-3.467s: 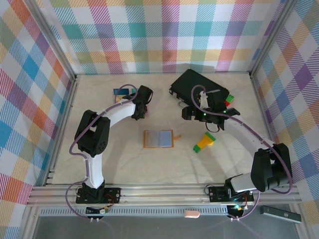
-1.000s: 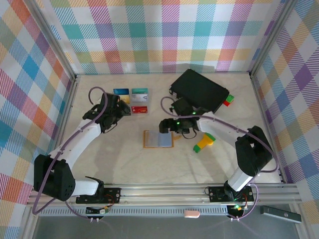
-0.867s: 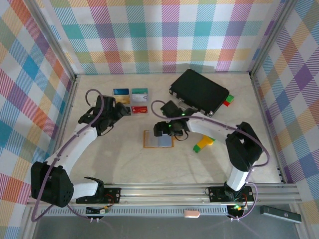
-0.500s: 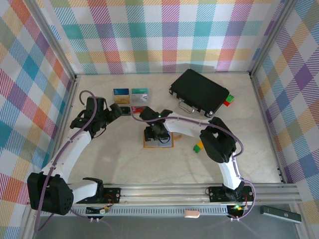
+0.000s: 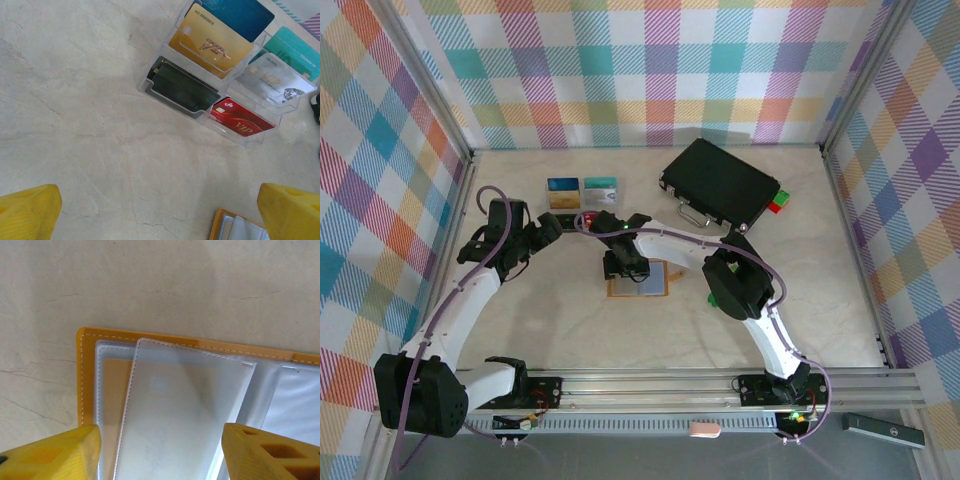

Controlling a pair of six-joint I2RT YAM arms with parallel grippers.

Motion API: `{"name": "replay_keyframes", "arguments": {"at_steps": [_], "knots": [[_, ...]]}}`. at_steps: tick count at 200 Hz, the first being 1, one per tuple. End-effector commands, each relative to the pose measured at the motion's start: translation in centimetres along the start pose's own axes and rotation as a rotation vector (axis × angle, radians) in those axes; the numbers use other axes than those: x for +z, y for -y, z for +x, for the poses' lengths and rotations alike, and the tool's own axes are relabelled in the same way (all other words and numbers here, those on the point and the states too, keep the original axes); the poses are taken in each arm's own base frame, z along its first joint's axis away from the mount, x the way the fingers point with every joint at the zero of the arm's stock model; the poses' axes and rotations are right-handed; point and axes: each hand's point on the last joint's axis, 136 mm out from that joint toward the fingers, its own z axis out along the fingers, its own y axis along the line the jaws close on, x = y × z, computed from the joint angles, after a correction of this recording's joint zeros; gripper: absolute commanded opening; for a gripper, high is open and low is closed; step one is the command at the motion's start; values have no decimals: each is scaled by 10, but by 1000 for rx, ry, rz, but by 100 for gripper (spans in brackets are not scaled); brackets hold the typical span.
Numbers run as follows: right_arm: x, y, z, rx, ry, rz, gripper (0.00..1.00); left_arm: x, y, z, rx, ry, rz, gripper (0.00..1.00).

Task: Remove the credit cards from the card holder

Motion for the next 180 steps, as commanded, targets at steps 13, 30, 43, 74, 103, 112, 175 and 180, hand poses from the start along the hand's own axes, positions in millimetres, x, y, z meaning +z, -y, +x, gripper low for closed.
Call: {"name": "replay_keyframes", "arguments": {"at_steps": [13,30,43,74,103,112,175,180], "knots": [[6,5,8,-6,-47,43,65,-2,-5,3,10,-8,-3,100],[11,7,11,-1,-61,56,64,-2,-4,4,9,-13,1,100],[15,10,14,4,-69,65,64,-2,-4,4,10,-12,2,100],[21,16,19,13,-85,89,62,-2,-4,5,8,-14,3,100],[23,16,21,17,-86,79,57,-2,-3,5,7,-14,7,100],[22,15,21,18,-81,67,56,-3,-3,5,7,-16,9,100],[14,7,14,44,-41,-48,48,1,1,8,-5,-42,27,100],[14,7,15,49,-41,-56,47,0,2,8,-5,-43,30,100]]}}
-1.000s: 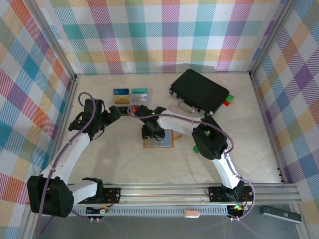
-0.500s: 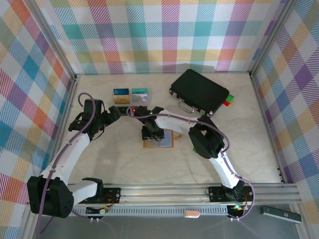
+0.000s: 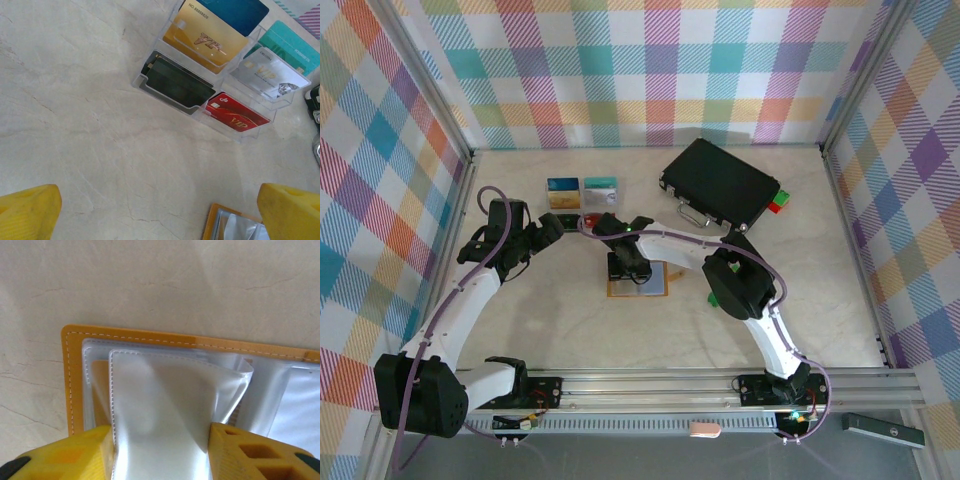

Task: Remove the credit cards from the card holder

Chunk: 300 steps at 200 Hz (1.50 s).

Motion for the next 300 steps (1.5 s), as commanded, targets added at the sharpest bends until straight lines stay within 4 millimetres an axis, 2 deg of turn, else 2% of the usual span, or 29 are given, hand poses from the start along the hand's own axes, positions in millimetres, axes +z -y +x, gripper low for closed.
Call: {"name": "replay_keyframes", "arguments": {"at_steps": [1,52,100,123,143,169,187,226,252,281,300], "knots": [[5,6,9,25,-32,-20,47,1,-2,5,-6,-26,6,100],[-1,6,5,36,-13,-102,39,9,8,13,-22,-83,61,100],[-11,7,-2,38,27,-154,30,24,21,37,-52,-205,144,98],[-15,9,-3,41,48,-175,28,33,32,52,-80,-277,214,89],[-17,12,-4,46,64,-182,26,41,43,66,-112,-341,276,77],[-20,20,-6,52,86,-157,26,52,56,86,-116,-414,301,61],[-23,26,-7,54,105,-132,27,60,67,96,-108,-440,321,55],[-29,47,-8,71,138,-26,31,72,86,121,-79,-510,333,47],[-32,75,-5,93,156,80,33,79,97,136,-70,-557,345,43],[-47,105,-3,146,203,117,35,80,113,152,-54,-610,368,40],[-64,108,-8,144,255,60,37,76,120,157,-27,-626,367,38]]}}
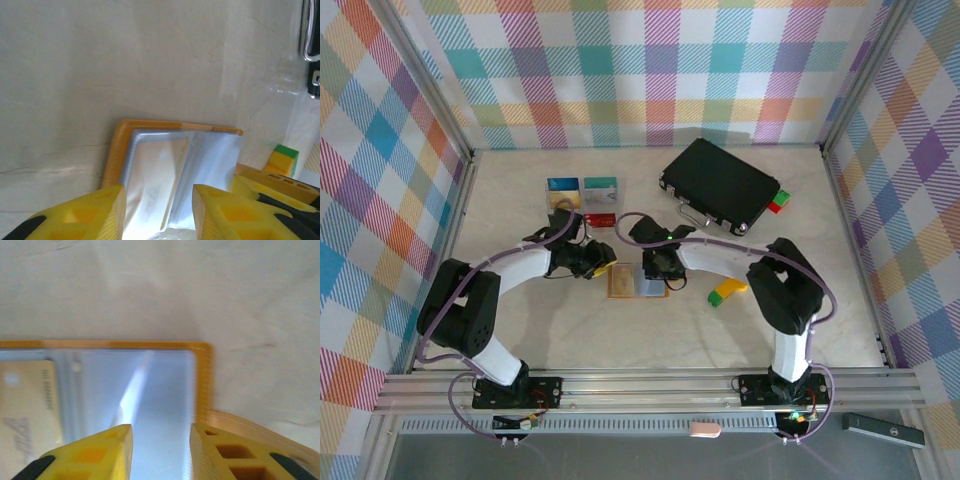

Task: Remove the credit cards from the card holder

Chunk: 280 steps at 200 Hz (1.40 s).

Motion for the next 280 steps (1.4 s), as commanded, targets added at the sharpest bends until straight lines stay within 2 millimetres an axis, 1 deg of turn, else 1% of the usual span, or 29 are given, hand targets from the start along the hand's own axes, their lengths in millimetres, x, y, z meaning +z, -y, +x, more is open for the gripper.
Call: {"name": "replay_keyframes", "arguments": {"at_steps": [1,19,30,44,69,76,82,100,123,141,162,190,223,253,280], "knots": [[-25,16,-17,36,90,-19,37,0,26,3,36,-20,43,38],[-39,2,-23,10,122,-141,38,1,24,4,53,-19,4,36],[-46,-13,-25,-8,119,-247,39,2,20,4,59,-15,-24,35],[-49,-33,-23,-24,91,-377,37,4,15,5,53,-17,-44,32],[-47,-60,-16,-27,30,-526,31,11,11,8,45,-36,-61,28],[-43,-64,-15,-16,14,-549,30,13,10,7,44,-36,-66,28],[-42,-67,-15,-4,1,-570,29,13,3,13,29,-57,-100,27],[-35,-77,-11,14,-39,-622,28,14,-3,13,27,-57,-139,26],[-21,-80,-6,39,-87,-617,26,15,-8,13,28,-54,-165,24],[-11,-79,-1,54,-120,-603,23,15,-9,13,35,-53,-174,23],[1,-75,4,75,-147,-574,20,18,-12,16,30,-67,-181,21],[11,-70,8,84,-163,-542,19,21,-16,18,27,-78,-187,19],[18,-69,13,87,-190,-536,17,25,-22,20,20,-88,-199,17],[19,-69,11,80,-194,-524,16,27,-33,20,24,-85,-245,15],[22,-67,12,82,-199,-511,16,26,-38,19,32,-80,-273,12]]}}
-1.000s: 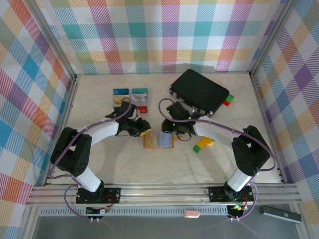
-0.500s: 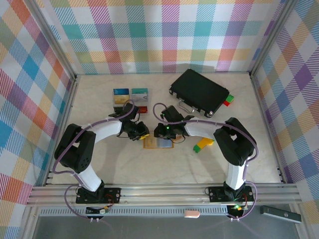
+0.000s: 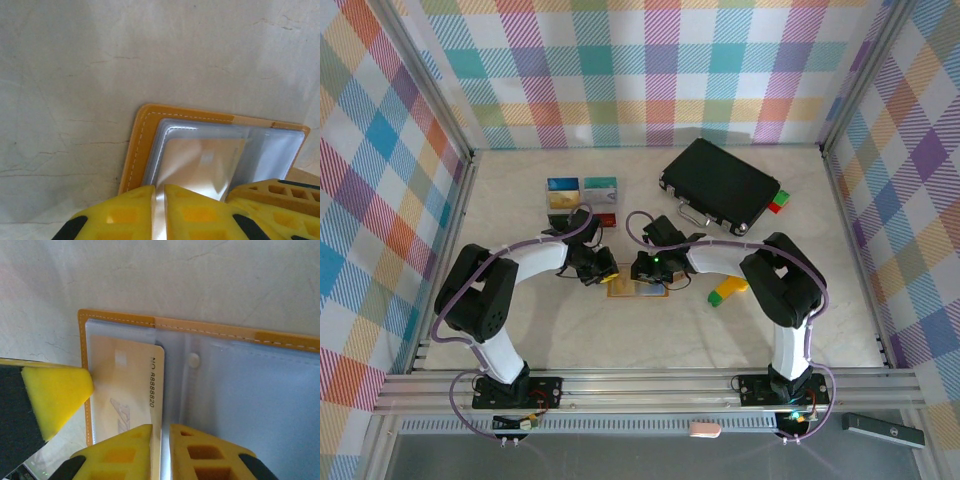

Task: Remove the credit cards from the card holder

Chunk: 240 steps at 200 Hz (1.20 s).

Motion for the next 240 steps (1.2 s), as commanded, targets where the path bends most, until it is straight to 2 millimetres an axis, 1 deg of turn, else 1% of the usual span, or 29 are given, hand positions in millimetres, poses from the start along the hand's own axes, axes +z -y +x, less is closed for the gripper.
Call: {"name": "replay_keyframes", "arguments": {"at_steps": [1,55,117,197,224,240], "knots": [[1,-1,-4,10,-10,4,16,5,-15,3,12,-10,-76,12],[3,-2,-4,19,-22,-13,16,9,-18,5,14,-21,-84,9],[6,-7,-3,13,-42,-41,15,11,-18,6,17,-28,-79,9],[4,-15,-5,1,-40,-80,10,14,-20,7,20,-36,-79,8],[2,-13,-6,5,-28,-70,6,12,-21,7,18,-31,-86,9],[-1,-7,-7,10,-11,-49,5,7,-20,1,28,-8,-101,12]]}}
